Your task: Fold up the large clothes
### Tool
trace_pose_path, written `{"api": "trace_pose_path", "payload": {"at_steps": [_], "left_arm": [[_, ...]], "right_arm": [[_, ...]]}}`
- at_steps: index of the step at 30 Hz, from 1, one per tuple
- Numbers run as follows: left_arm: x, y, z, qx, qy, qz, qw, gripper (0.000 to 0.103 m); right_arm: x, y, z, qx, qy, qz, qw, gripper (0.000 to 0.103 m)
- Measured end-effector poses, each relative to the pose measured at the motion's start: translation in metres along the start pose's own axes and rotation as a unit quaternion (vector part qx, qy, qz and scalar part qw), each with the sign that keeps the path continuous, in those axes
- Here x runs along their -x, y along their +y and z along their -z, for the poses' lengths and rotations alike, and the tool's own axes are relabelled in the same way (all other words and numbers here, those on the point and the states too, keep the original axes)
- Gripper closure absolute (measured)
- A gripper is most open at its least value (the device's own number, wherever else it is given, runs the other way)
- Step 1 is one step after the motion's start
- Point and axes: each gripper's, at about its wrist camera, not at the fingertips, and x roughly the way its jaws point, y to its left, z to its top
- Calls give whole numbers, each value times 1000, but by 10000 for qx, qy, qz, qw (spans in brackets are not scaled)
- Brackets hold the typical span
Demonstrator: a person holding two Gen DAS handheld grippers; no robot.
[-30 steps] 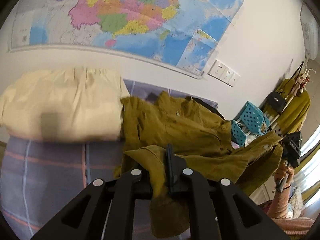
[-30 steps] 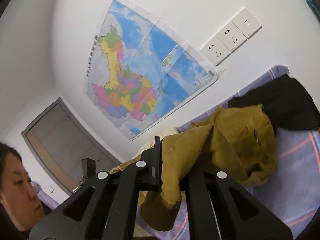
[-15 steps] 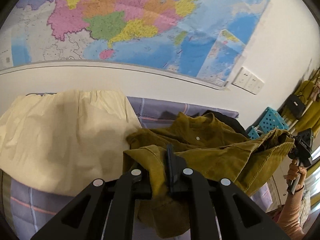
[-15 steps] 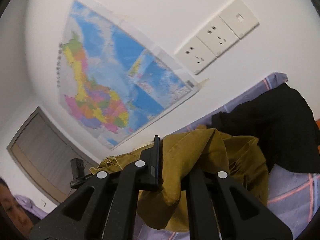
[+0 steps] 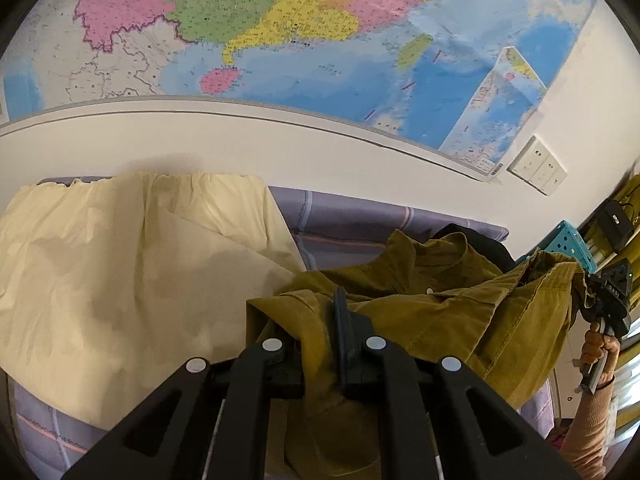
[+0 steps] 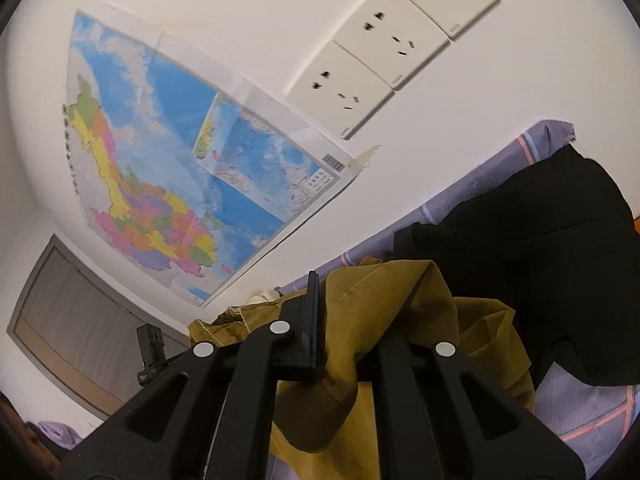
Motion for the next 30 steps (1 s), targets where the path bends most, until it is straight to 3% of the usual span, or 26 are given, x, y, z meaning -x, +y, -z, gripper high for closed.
{"api": "trace_pose_path", "payload": {"at_steps": [17,20,22,23,27,30], "left_arm": [[-59,3,-15,69,332,-470,9983,91],[-67,5,-17,139,392,-464,9981,90],[-72,7,-18,179,444,-471,9977,90],[-74,8,-18,193,463,-480,9976,90],[-80,9,-17,252,479,-519,9972,89],[-82,11,-16,320,494,-451,9972,89]], "right_arm": [[-48,-50,-9,-551,315,604,9962,93],[-51,-55,-8,-602,321,582,9960,76],[-48,-54,-8,-608,245,494,9966,40],[-45,-52,-7,-588,177,477,9970,35],[-25,-34,-2,-344,-56,128,9993,32],[-16,-5,17,364,61,50,9993,32]]}}
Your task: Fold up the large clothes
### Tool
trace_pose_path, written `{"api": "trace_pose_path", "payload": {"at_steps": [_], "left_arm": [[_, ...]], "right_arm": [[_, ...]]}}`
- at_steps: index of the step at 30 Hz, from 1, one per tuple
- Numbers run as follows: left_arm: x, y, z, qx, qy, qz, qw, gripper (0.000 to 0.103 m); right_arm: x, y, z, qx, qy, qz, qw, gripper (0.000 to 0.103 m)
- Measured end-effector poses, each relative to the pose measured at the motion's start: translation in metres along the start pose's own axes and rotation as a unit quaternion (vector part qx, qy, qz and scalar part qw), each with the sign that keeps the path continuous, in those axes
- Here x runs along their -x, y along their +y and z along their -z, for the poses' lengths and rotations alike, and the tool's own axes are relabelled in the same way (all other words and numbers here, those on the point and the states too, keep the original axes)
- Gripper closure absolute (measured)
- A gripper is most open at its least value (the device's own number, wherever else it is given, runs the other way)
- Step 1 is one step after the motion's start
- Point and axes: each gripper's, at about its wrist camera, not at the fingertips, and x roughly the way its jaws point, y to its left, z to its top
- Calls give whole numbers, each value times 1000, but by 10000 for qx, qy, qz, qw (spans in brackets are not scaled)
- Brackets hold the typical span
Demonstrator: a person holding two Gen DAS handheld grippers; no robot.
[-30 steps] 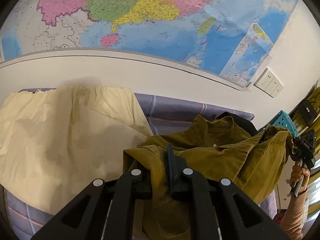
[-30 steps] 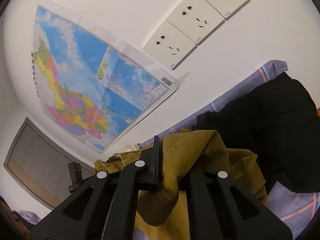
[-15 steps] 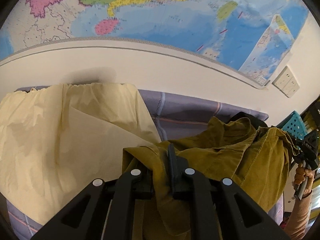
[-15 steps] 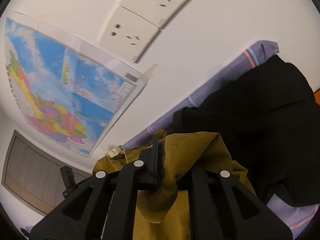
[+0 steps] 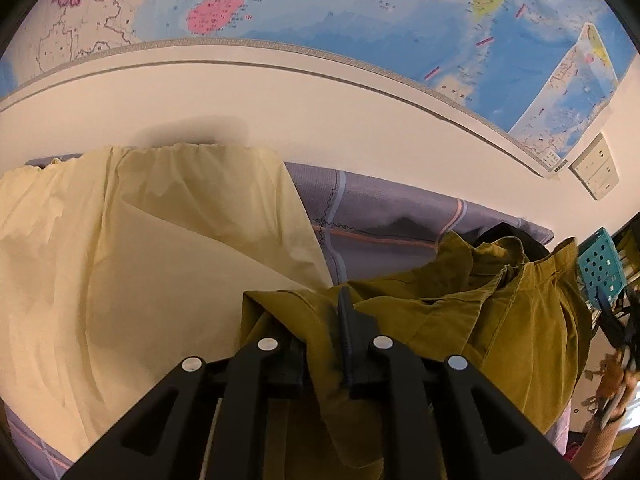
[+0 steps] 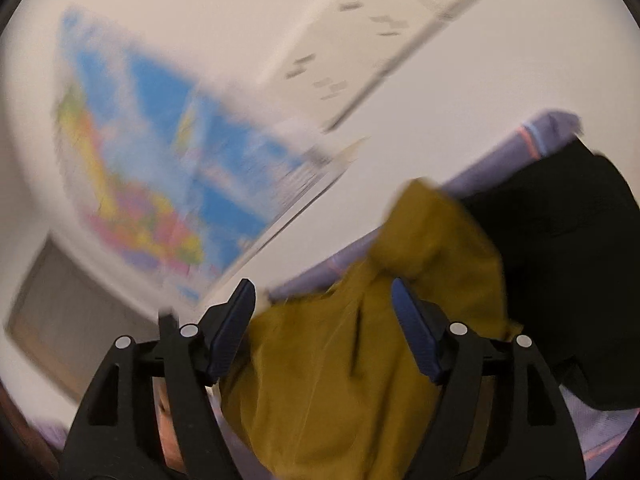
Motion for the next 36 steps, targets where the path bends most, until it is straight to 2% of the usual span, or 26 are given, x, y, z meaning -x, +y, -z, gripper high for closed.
{"api": "trace_pose_path", "payload": {"at_steps": [2,3,4,5,7,8,10,12,14,16,18,20,22,24,26,27,28,30,31,32,33,34,36], "left_arm": [[1,3,-1,81,19,84,9999,87],[2,4,-1,89,17,129,9999,84],[3,3,-1,83,25,207,9997,81],[5,3,-1,92,15,298,9995,73],[10,1,0,94,-73,471,9988,65],[15,-1,2,49,-108,531,9985,63],[27,-4,6,-33,-271,625,9977,56],[44,-10,12,-180,-608,575,9963,38],[64,-16,21,-414,-991,571,9926,33],[81,-28,33,-720,-1275,667,9870,33],[87,-44,46,-1149,-1395,753,9806,30],[78,-62,60,-1577,-1333,759,9755,30],[53,-77,74,-1846,-1021,736,9747,30],[25,-81,84,-1897,-701,421,9784,30],[1,-79,93,-1870,-391,-87,9815,34],[0,-76,100,-1892,-423,-203,9808,35],[8,-73,107,-1889,-583,-144,9802,35],[34,-61,119,-1798,-975,77,9788,31],[51,-52,126,-1732,-1242,155,9769,29],[63,-45,131,-1658,-1429,178,9756,22],[77,-33,138,-1514,-1649,192,9744,18],[85,-22,145,-1391,-1747,165,9746,17],[89,-5,156,-1174,-1803,-73,9766,17]], "right_arm": [[-12,23,19,654,378,270,9968,32],[-23,33,29,1013,564,553,9917,32],[-38,42,42,1425,772,962,9821,32],[-49,47,49,1656,926,1164,9749,32],[-75,50,65,2181,1177,1672,9543,37],[-83,48,69,2283,1243,1814,9484,45],[-98,41,73,2412,1354,1974,9405,83],[-102,34,72,2417,1338,2045,9391,100],[-97,32,66,2310,1167,1940,9463,101],[-88,38,59,2316,884,1893,9501,102],[-84,50,49,2371,561,1832,9524,102],[-92,52,44,2431,508,1884,9502,102],[-114,41,47,2374,846,2009,9466,101],[-129,30,54,2341,1080,2261,9394,97],[-128,22,56,2144,1199,2248,9429,87],[-114,24,55,2044,1046,2124,9498,71],[-99,30,56,2037,897,1917,9559,50],[-53,44,61,2184,318,1703,9603,32],[-39,48,63,2231,178,1653,9605,30],[-13,50,67,2249,-31,1588,9613,28],[9,47,72,2189,-192,1632,9618,18],[28,39,76,2038,-301,1714,9634,12],[55,17,87,1708,-344,1864,9669,12]]}}
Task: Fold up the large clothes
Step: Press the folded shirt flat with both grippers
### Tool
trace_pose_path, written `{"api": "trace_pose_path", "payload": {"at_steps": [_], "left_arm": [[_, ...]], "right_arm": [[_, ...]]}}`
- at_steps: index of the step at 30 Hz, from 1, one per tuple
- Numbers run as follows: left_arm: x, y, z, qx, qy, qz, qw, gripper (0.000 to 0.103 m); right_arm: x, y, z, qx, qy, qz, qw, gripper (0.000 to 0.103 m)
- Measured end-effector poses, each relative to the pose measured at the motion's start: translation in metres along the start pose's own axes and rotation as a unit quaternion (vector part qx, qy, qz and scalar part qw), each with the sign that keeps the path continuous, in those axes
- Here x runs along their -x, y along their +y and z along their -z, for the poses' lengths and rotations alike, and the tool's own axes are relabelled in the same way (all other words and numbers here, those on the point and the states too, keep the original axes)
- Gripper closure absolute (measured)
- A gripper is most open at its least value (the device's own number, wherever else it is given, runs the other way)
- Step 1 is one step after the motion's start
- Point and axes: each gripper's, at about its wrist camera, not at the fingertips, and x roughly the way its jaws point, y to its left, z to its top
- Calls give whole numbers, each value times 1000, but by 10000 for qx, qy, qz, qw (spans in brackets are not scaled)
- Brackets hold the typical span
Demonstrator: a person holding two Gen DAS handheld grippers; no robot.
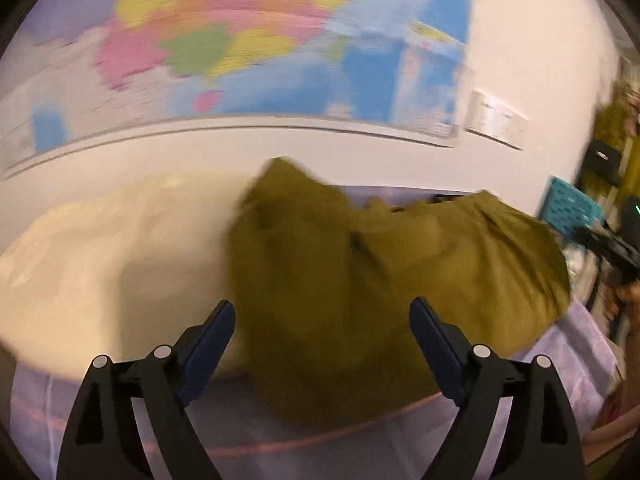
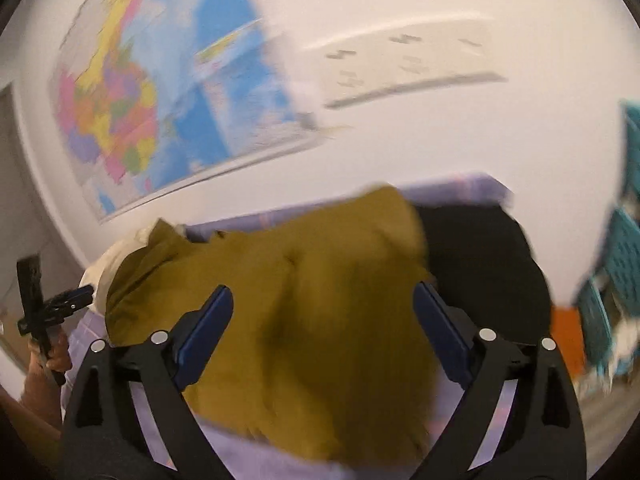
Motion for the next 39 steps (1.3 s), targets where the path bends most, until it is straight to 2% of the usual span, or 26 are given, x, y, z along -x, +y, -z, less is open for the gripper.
{"api": "trace_pose_path", "payload": {"at_steps": [3,6,9,11,13,14,15,16,17,19,23,26,28,30,31,33,34,36,37,39], "left_arm": [[-13,12,20,235,313,-243,9989,16],[-29,11,34,250,598,-286,9975,16],[-40,7,35,314,623,17,9976,15],[-46,5,33,408,636,137,9970,15],[-50,3,34,527,629,343,9960,24],[-53,3,35,590,684,520,9946,45],[-51,0,35,641,697,591,9938,52],[-45,-5,33,580,611,545,9949,57],[-42,-8,31,561,577,598,9950,68],[-24,-11,24,659,514,916,9923,73],[18,-23,21,493,349,1428,9879,79],[34,-22,35,534,470,1825,9806,78],[23,-19,56,626,808,1612,9816,77],[3,-13,76,839,1273,1552,9760,70],[-3,-10,84,909,1404,1543,9738,67],[-3,-8,92,900,1296,1421,9772,55],[0,-10,90,820,1192,1262,9814,53],[9,-17,82,665,1058,1062,9865,51],[14,-20,79,564,983,934,9892,50],[28,-33,70,186,775,508,9955,31]], "right_arm": [[-3,-30,29,-477,342,148,9982,12],[-11,-45,53,-814,656,-152,9944,12],[-25,-37,64,-736,732,-279,9942,13],[-37,-30,64,-650,792,-394,9940,24],[-43,-25,61,-643,783,-557,9933,51],[-41,-24,59,-610,733,-558,9939,59],[-36,-23,56,-574,658,-572,9945,72],[-28,-24,53,-657,607,-715,9934,78],[-20,-24,52,-740,544,-880,9919,79],[3,-17,45,-756,373,-1115,9902,82],[58,-4,34,-675,-70,-1424,9875,83],[93,-20,43,-977,-246,-1464,9841,83],[91,-40,62,-1252,51,-1095,9861,83],[73,-60,83,-1618,498,-792,9824,81],[58,-72,98,-1720,812,-444,9807,75],[49,-86,112,-2163,748,-642,9713,71],[51,-85,111,-2135,668,-579,9729,64],[61,-77,103,-1902,492,-276,9801,55],[69,-72,97,-1755,396,-37,9837,41],[84,-60,87,-1431,174,406,9887,35]]}}
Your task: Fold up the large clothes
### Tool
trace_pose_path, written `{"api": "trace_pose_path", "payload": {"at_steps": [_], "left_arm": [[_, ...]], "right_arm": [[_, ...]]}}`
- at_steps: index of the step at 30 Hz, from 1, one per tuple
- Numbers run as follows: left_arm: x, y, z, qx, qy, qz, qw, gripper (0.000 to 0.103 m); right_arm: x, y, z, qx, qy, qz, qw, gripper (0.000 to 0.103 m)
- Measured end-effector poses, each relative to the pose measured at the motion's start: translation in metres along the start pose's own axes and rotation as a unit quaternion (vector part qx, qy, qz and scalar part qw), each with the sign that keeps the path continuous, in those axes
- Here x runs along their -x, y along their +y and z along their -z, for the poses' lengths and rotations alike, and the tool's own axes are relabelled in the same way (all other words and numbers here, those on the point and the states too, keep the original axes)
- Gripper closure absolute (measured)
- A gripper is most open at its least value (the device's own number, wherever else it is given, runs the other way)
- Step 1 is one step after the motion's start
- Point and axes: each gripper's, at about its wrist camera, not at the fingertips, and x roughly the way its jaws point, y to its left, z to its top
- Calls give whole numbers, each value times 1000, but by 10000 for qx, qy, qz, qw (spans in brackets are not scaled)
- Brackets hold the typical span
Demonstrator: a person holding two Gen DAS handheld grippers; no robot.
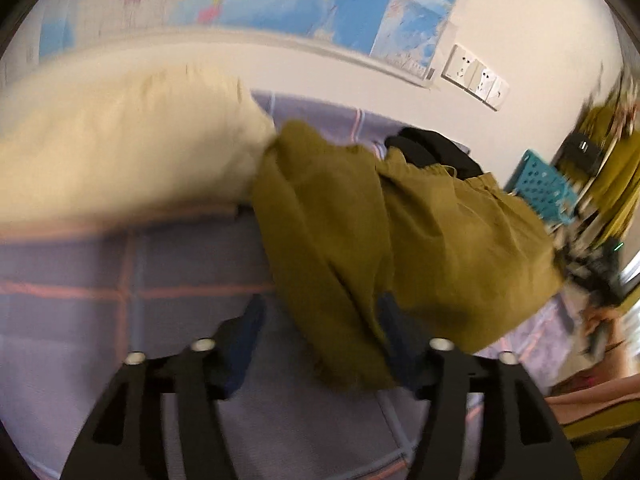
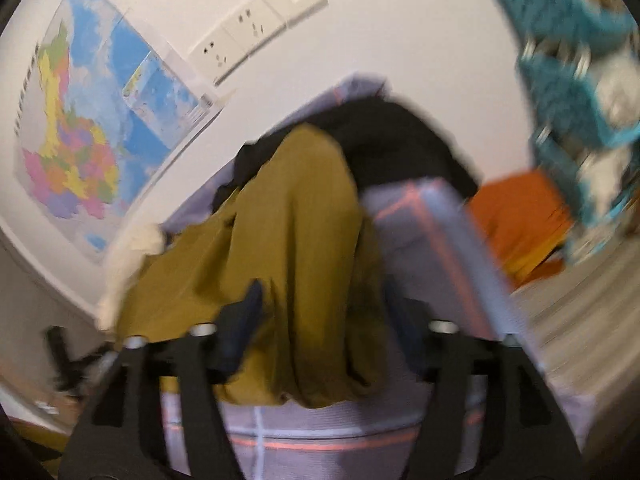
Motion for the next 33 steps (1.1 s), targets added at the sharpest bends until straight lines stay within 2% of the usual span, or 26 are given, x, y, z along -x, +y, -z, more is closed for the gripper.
{"api": "trace_pose_path", "payload": {"at_steps": [4,7,9,13,18,20,22,23,25,28,31,33], "left_arm": [[8,-18,-16,-417,-219,-539,9974,30],[5,-29,-20,-590,-268,-721,9953,29],[4,-33,-17,-711,-269,-796,9939,29],[-3,-40,-17,-789,-231,-737,9939,29],[-17,-42,-18,-814,-97,-820,9933,29],[-25,-40,-17,-769,1,-810,9937,29],[-35,-35,-18,-699,87,-819,9941,29],[-39,-34,-19,-669,106,-846,9941,29],[-50,-28,-21,-577,203,-893,9941,34],[-62,-19,-28,-421,271,-845,9952,37],[-70,-10,-36,-264,291,-901,9952,37],[-73,-8,-39,-219,339,-900,9951,37]], "right_arm": [[22,30,-9,595,-475,171,9970,31],[15,50,-4,1069,-493,234,9928,31],[4,63,-1,1367,-386,230,9896,31],[-14,69,5,1518,-180,219,9880,31],[-46,68,9,1682,173,542,9841,31],[-56,64,9,1698,232,626,9832,40],[-66,59,8,1717,347,739,9818,70],[-69,55,6,1704,360,771,9817,75],[-72,47,1,1503,392,518,9865,94],[-69,50,-9,1537,300,484,9865,100],[-67,49,-23,1448,40,561,9879,101],[-77,42,-25,1218,222,487,9911,101]]}}
